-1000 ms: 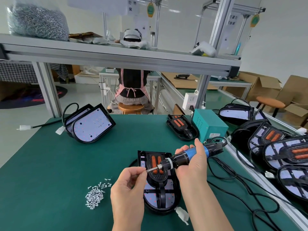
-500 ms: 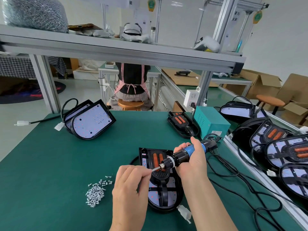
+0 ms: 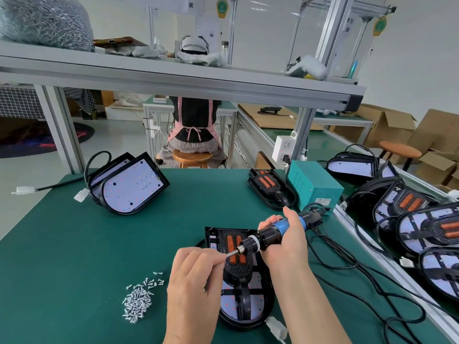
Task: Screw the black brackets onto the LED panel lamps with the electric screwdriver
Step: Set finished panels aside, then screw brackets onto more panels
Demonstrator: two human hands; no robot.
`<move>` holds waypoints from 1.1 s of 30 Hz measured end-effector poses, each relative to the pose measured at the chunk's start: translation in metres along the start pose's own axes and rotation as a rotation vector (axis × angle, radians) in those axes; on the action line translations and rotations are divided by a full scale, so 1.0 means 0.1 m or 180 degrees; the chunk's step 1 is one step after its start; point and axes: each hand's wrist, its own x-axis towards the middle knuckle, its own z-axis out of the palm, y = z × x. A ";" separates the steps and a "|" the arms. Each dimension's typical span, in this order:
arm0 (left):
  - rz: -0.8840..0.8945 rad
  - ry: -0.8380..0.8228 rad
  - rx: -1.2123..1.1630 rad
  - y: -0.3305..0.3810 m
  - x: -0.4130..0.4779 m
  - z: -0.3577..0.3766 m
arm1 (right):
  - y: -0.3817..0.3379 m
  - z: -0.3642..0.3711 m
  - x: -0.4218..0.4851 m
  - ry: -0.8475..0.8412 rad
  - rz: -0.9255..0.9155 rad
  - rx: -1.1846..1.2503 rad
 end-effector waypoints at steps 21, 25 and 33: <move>-0.2676 -0.0545 -0.0474 -0.26 0.27 0.16 | -0.25 0.00 0.21 0.0078 0.0081 0.0119; -0.2744 -0.1330 -0.0008 -0.31 0.39 0.24 | -0.33 0.03 0.27 0.0077 0.0024 0.0094; -0.3230 -0.1834 -0.0901 -0.36 0.44 0.35 | -0.36 0.13 0.44 -0.0064 -0.0108 0.0091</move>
